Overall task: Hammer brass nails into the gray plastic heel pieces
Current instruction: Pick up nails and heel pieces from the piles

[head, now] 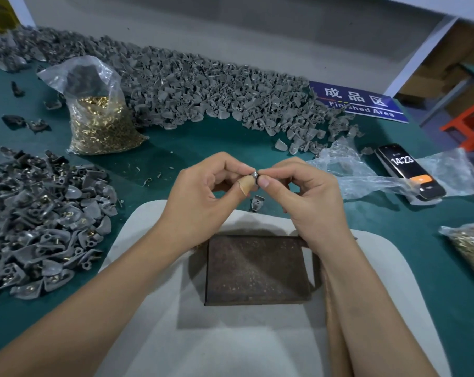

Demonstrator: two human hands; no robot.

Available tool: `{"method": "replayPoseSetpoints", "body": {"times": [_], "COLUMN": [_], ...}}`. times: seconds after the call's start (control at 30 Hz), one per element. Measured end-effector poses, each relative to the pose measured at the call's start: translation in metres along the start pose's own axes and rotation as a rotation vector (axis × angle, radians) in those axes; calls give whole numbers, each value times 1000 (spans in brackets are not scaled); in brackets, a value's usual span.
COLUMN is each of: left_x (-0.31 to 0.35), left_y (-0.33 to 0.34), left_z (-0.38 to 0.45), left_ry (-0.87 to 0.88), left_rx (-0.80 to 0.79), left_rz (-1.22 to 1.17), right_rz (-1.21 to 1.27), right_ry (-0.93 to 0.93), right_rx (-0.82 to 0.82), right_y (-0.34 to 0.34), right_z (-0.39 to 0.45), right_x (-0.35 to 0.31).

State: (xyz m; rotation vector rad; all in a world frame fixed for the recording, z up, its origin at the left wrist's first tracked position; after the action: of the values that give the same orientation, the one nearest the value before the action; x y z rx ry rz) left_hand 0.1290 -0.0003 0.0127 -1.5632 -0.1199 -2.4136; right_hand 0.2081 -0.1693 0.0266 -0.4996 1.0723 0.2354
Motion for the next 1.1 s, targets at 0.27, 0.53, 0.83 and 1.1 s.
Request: {"method": "replayPoseSetpoints", "body": {"times": [0.27, 0.53, 0.83, 1.1], "left_x": [26, 47, 44, 52], "left_y": [4, 0, -3, -3], "left_z": [-22, -71, -95, -96], "left_ry": [-12, -49, -151, -18], "left_rx": [-19, -54, -140, -71], "left_rz": [-88, -75, 162, 489], "right_rz": [173, 179, -159, -668], "right_ry": [92, 126, 159, 186], "right_rx": [38, 51, 66, -2], "right_y": [5, 16, 19, 21], "right_z": [-27, -75, -108, -108], "right_x": [-25, -60, -60, -72]}}
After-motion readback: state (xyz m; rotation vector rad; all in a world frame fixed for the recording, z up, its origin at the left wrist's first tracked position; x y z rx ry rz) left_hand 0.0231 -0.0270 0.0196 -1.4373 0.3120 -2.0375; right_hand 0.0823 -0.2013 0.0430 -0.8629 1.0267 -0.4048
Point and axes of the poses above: each hand's wrist, its own z-axis towards the middle knuckle, its own y-axis out of the palm, x = y × z, the point moved 1 cm from there along z, towards the middle knuckle, and after that the axes turned 1 degree about -x, right-handed, at the moved point
